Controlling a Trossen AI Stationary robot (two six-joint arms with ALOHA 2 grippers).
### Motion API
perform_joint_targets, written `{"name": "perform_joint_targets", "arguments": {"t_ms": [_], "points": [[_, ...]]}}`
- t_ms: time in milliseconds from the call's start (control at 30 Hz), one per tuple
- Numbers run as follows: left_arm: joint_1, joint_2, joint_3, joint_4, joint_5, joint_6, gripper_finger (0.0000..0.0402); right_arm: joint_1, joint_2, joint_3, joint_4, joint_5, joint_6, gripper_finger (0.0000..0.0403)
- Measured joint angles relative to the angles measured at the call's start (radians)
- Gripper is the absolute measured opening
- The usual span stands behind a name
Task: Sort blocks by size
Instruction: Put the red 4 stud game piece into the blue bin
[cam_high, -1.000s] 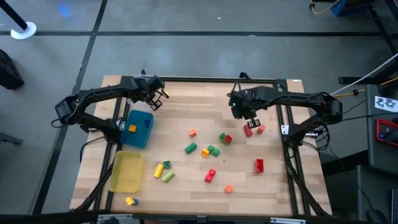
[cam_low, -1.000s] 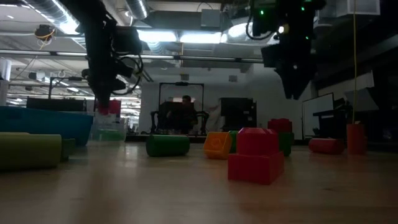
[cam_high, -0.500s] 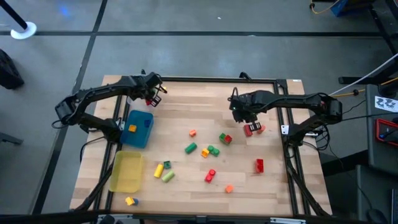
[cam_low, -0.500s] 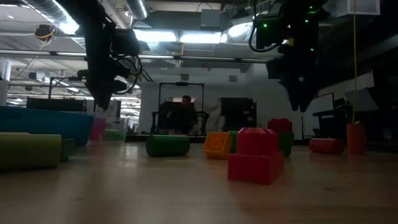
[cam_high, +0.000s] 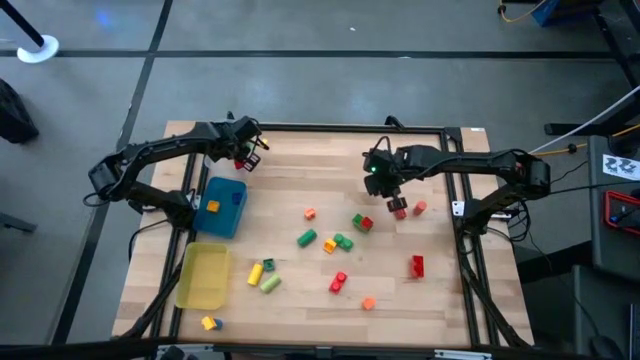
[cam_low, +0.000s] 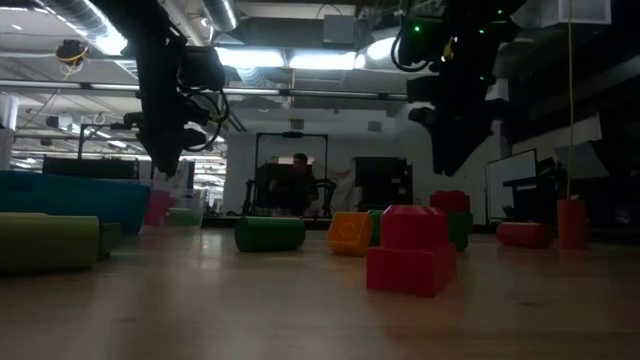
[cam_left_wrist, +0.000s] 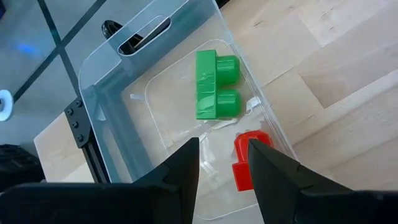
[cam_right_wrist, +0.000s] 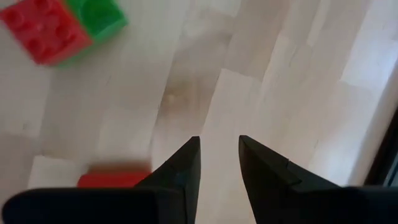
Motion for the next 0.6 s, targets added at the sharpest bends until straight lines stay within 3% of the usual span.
{"name": "perform_joint_targets", "arguments": {"t_ms": [200,433,600], "points": [[0.000,0.000,0.000,0.000,0.000,0.000,0.0122,-0.001,0.001,0.000,0.016,-0.013,0.026,0.0120],[0.000,0.000,0.000,0.000,0.000,0.000,0.0122,-0.001,0.018,0.000,0.013,-0.042,0.045,0.0192],[0.000,0.000,0.000,0.000,0.000,0.000,0.0122,-0.001,0.018,0.000,0.006,-0.206,-0.102,0.0237]]}}
